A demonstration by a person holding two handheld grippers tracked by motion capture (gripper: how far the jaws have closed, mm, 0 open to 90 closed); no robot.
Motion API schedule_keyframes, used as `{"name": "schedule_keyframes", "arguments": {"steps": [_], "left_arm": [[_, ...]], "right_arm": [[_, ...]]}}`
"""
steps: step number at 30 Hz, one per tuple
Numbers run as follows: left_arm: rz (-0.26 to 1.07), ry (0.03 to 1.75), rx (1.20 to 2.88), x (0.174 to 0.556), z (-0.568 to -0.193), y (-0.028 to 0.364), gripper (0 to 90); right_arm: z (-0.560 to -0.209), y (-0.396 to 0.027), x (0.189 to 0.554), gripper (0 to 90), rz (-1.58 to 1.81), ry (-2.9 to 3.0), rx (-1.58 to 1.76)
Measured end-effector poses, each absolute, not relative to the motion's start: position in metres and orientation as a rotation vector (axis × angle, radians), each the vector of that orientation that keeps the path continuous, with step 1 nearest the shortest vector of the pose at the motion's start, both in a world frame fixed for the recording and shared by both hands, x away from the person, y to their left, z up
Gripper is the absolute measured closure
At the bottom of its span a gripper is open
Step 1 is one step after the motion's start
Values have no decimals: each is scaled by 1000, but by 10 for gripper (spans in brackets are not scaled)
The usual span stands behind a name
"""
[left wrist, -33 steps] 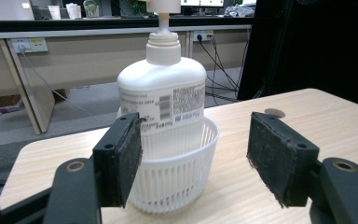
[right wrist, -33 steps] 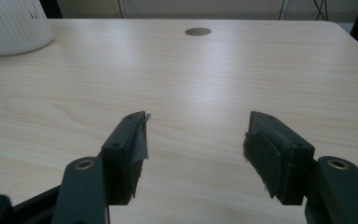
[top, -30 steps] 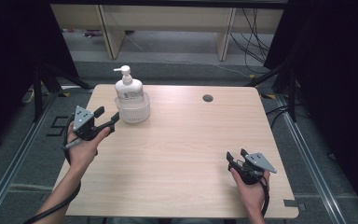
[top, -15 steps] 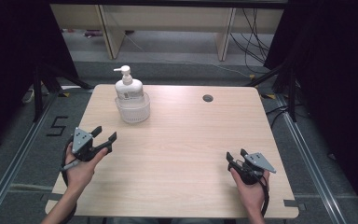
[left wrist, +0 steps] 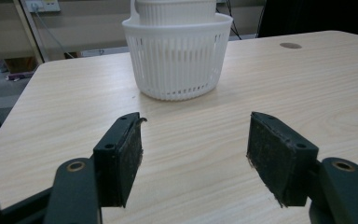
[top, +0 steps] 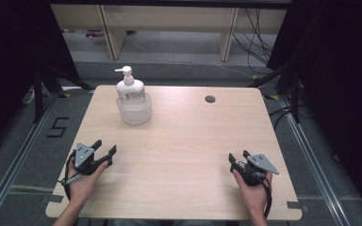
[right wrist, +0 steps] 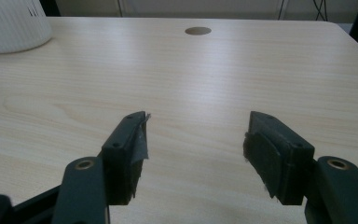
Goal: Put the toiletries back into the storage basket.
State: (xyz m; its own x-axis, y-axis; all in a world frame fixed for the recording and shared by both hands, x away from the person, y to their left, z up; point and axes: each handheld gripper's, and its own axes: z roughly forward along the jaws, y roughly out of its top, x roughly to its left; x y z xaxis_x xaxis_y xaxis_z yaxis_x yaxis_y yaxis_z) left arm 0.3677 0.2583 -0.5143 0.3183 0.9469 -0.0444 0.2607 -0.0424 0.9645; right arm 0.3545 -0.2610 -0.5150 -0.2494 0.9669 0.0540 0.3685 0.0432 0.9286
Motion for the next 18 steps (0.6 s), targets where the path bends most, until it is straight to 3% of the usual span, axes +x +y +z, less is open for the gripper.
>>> {"name": "schedule_keyframes", "arguments": {"steps": [18], "left_arm": [[844, 1161, 1488, 366, -524, 264, 347]], "right_arm": [[-514, -260, 353, 391, 1174, 1691, 1379]]}}
